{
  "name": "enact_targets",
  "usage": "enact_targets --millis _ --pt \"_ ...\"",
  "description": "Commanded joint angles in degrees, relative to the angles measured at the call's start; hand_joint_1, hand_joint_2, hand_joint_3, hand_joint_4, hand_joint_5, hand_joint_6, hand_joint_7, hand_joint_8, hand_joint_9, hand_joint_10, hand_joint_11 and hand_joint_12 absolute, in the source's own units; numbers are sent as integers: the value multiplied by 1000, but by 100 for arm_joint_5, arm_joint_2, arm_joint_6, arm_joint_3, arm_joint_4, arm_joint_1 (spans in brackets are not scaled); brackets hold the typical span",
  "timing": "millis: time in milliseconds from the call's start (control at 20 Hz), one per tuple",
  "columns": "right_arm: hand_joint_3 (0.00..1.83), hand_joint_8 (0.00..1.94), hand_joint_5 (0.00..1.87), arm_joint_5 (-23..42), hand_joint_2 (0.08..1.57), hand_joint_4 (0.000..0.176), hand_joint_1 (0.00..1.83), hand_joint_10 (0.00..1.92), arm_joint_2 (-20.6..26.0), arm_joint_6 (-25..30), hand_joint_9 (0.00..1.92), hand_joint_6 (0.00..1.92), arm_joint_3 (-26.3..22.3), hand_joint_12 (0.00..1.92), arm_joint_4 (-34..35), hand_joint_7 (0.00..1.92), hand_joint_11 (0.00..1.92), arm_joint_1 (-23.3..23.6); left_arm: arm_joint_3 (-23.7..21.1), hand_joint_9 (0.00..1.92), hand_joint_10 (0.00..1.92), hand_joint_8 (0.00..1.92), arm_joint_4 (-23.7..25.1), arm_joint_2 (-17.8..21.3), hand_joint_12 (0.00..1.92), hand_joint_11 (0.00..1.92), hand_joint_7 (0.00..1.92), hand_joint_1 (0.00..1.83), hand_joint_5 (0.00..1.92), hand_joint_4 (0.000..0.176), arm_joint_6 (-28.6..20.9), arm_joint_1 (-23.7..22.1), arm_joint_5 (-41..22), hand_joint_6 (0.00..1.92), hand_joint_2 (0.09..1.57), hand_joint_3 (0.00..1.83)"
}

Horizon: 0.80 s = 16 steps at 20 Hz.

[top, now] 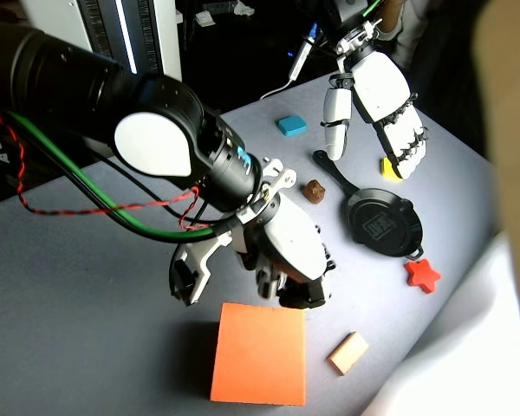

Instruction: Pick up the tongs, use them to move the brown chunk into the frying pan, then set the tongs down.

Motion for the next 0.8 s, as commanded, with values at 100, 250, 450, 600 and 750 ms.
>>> enact_targets --millis 100,250,450,600,750 --pt "0 43 777 333 1214 0 1105 607 212 101 776 1280 -227 1508 -80 1043 422 251 8 92 0 1 443 25 272 0 99 0 65 0 -8 -29 -331 1 1144 0" --pt "0 27 691 184 1132 0 1135 599 536 642 753 647 -619 1509 -99 1030 384 534 62 97 2 2 445 26 286 0 105 0 69 0 -6 -57 -387 2 1155 3" --pt "0 18 738 -29 1123 0 1128 583 869 2779 766 487 -1282 1515 -2091 1031 374 794 107 92 1 0 447 27 285 0 99 0 61 0 4 -96 -387 2 1149 0" --pt "0 13 736 -904 1129 0 1129 580 955 4869 753 482 -1820 1517 -3750 1022 364 894 206 89 2 2 486 39 274 0 97 0 56 0 22 -231 -469 3 1148 0" --pt "0 22 757 -1563 1105 0 1146 585 952 5985 792 468 -2221 1489 -4404 1051 399 890 309 91 3 2 578 60 289 0 97 0 64 0 56 -343 -475 4 1138 0"
